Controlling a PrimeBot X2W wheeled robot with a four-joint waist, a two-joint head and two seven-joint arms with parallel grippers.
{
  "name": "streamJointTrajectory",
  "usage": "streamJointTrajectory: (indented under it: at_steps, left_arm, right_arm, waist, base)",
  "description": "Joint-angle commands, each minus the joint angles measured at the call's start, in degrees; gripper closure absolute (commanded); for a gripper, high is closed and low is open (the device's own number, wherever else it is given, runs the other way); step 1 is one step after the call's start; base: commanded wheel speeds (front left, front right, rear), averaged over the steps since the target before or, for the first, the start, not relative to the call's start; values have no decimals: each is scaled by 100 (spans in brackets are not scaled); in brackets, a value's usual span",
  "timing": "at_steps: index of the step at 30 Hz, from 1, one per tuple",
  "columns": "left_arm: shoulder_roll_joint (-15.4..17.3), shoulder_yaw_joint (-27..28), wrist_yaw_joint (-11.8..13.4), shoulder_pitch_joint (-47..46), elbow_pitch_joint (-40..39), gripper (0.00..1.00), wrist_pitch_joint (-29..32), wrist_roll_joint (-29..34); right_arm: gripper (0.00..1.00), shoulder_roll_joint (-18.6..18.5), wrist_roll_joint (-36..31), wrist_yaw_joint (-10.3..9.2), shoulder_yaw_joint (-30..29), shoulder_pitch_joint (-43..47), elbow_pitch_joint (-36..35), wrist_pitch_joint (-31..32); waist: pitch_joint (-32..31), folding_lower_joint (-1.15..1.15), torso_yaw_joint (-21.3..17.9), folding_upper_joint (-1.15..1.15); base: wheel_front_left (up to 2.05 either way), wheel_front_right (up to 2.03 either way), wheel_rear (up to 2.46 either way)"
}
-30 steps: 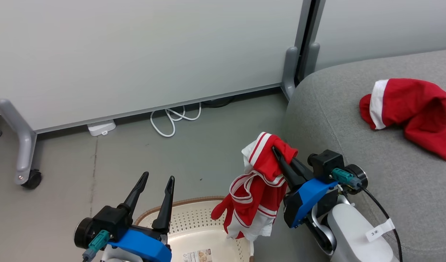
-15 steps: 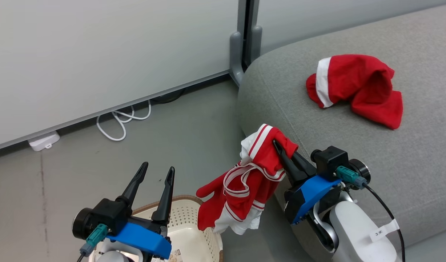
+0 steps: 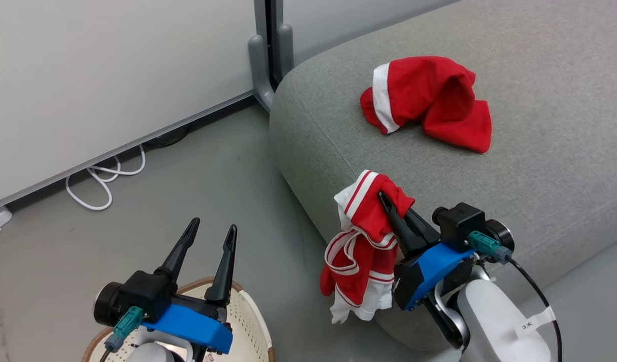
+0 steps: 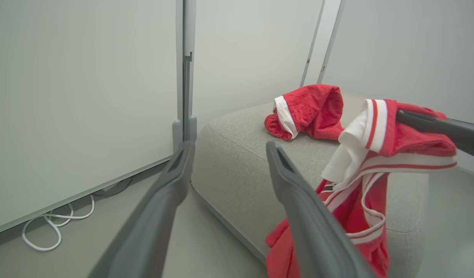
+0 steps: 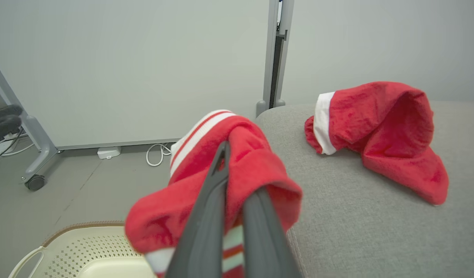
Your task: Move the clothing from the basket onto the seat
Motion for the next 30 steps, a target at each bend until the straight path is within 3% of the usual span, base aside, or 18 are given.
streamJointTrajectory:
  at_steps: [1,18,30]
  left_arm:
    - [39,25,-24,-50,-32,0,-27,35]
    - [69,-28,-23,-59,-30,0,-27,41]
    - [303,-50,-23,-325,-202,0,-27,128]
  right_arm:
    - [100,-5,43,3,1,37,-47,-1]
    - [100,-4,42,3,-21,28,-149,31]
    - [100,-13,-99,3,-422,-996,-361,106]
  waist:
    - [31,0,-95,0]
    - [110,0,-231,0]
    - [723,0,-143,0]
  base:
    - [0,0,0]
    - [0,0,0]
    - [0,0,0]
